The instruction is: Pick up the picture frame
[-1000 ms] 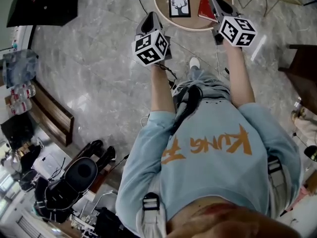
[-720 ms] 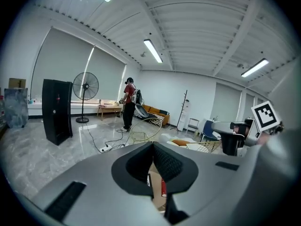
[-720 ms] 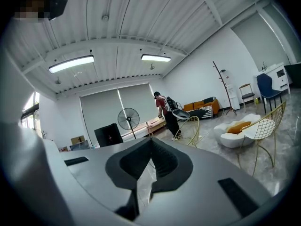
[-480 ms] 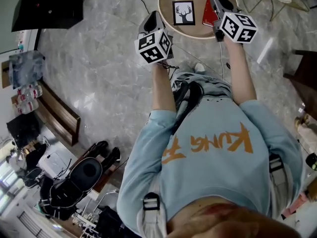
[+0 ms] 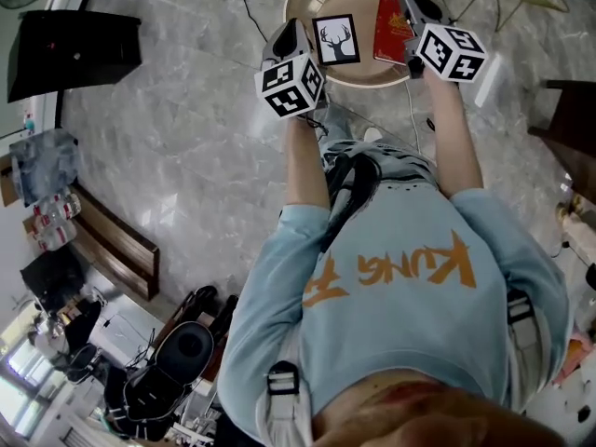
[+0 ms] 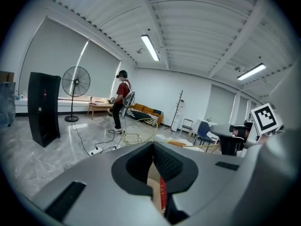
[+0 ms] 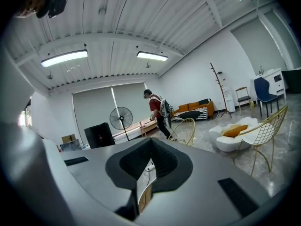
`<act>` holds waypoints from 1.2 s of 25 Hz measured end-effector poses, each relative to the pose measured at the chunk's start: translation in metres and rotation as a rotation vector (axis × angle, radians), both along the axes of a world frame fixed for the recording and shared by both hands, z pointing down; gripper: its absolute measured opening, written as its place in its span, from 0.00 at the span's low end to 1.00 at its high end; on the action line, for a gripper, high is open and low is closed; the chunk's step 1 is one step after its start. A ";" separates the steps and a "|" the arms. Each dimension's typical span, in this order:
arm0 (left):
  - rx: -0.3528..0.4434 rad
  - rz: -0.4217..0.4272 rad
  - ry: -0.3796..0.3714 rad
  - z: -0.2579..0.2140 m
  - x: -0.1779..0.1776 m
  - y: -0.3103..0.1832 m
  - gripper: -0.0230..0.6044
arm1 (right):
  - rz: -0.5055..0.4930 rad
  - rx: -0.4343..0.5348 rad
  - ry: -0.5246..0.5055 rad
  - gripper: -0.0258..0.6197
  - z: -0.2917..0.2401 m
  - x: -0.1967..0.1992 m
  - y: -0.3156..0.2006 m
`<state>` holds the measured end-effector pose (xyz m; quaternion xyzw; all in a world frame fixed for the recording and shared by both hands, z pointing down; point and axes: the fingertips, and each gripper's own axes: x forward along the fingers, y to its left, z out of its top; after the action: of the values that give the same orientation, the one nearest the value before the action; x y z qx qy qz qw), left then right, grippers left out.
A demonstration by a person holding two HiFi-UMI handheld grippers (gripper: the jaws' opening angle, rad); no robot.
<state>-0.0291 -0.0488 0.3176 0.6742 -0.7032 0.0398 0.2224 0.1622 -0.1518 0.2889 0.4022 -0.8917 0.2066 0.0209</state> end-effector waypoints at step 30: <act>-0.332 0.239 0.247 0.184 -0.045 -0.132 0.07 | 0.182 -0.307 0.201 0.04 0.157 -0.069 -0.075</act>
<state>-0.0737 -0.1807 0.5014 0.7065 -0.5697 0.0981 0.4083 0.0930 -0.2264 0.4462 0.4921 -0.8030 0.2998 0.1522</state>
